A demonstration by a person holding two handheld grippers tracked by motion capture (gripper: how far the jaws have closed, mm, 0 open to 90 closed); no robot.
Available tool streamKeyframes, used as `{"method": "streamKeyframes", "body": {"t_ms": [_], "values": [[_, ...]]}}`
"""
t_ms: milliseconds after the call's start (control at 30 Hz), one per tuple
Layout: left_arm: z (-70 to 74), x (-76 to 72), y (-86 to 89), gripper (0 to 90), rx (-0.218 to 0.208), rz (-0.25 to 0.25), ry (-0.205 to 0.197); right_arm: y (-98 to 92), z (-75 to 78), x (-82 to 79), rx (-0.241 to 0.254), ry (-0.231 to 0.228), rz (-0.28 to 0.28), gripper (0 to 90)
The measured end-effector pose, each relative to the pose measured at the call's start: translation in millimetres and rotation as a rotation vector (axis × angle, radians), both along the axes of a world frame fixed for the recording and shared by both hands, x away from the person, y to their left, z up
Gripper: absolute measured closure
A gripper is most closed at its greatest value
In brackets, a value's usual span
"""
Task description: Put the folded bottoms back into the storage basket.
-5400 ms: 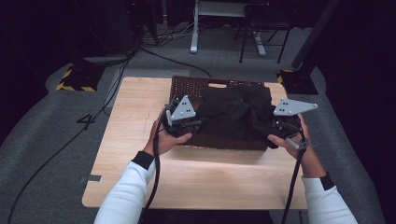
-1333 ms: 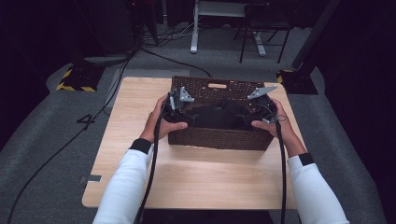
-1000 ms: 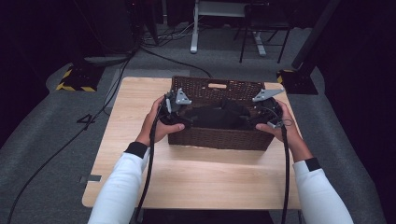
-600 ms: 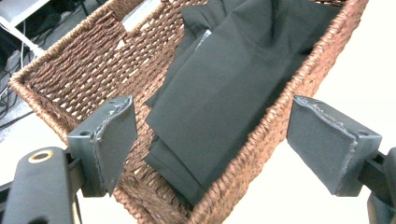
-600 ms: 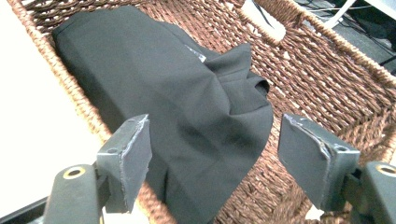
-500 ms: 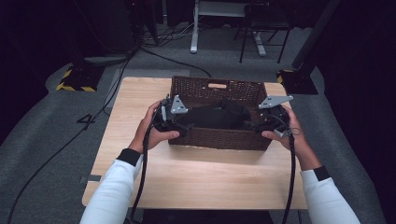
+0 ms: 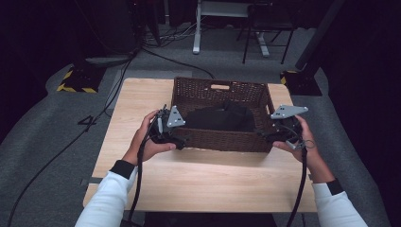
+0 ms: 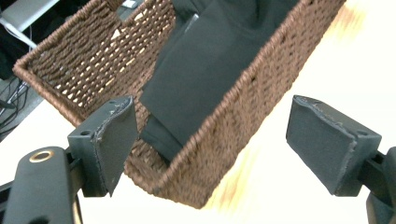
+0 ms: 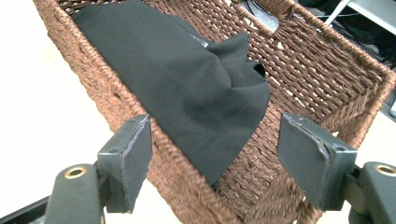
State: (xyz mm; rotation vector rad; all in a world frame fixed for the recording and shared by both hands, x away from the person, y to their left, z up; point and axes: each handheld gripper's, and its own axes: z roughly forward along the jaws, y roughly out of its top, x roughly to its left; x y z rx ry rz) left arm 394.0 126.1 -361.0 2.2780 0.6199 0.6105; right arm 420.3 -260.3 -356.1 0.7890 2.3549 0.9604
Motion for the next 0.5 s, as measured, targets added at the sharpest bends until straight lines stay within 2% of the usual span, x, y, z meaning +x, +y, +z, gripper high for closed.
{"method": "streamKeyframes", "body": {"t_ms": [500], "values": [[-20.1,-24.7,25.3,17.0,0.009,0.036,0.012,-22.1,-7.9,-30.0,0.029,-0.042,-0.026,26.6]]}}
